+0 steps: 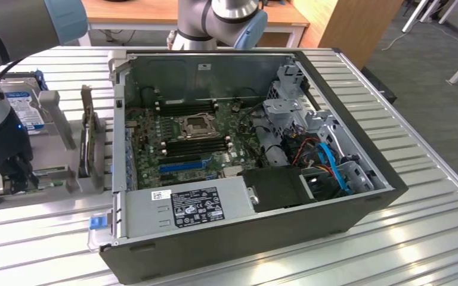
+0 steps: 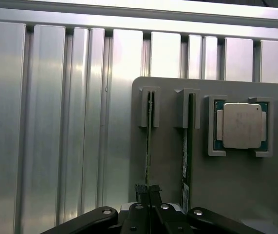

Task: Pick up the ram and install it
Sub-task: 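Pick up the ram and move it above insertion slot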

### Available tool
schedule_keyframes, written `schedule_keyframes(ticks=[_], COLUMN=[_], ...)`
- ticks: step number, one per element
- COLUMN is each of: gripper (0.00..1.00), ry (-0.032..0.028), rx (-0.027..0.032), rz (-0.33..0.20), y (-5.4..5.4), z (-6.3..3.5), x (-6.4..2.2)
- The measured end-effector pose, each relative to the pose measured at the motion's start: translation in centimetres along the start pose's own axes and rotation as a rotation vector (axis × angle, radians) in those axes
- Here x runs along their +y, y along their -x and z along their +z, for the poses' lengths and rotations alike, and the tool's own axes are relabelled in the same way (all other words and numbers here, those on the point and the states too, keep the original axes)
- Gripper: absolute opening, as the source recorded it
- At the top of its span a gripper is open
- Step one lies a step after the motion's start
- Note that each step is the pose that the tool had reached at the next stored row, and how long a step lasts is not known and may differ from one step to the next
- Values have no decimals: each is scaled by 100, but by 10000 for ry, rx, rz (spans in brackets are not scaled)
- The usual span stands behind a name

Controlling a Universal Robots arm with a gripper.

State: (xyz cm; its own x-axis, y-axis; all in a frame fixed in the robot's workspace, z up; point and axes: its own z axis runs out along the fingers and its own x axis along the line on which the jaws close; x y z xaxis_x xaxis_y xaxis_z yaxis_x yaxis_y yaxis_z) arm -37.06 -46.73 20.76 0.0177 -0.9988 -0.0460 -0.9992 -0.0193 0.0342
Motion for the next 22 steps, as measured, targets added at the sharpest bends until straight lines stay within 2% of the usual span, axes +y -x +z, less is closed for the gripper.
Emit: schedule_keyframes(ticks=[2,3,8,13,22], gripper=[12,12,12,12,12], ry=[6,7,7,3,7], rx=[88,96,87,10,11], rz=[3,2,3,4,5], y=[0,-1,0,1,1], z=[1,0,1,1,-23], x=[-1,-1,0,0,-1])
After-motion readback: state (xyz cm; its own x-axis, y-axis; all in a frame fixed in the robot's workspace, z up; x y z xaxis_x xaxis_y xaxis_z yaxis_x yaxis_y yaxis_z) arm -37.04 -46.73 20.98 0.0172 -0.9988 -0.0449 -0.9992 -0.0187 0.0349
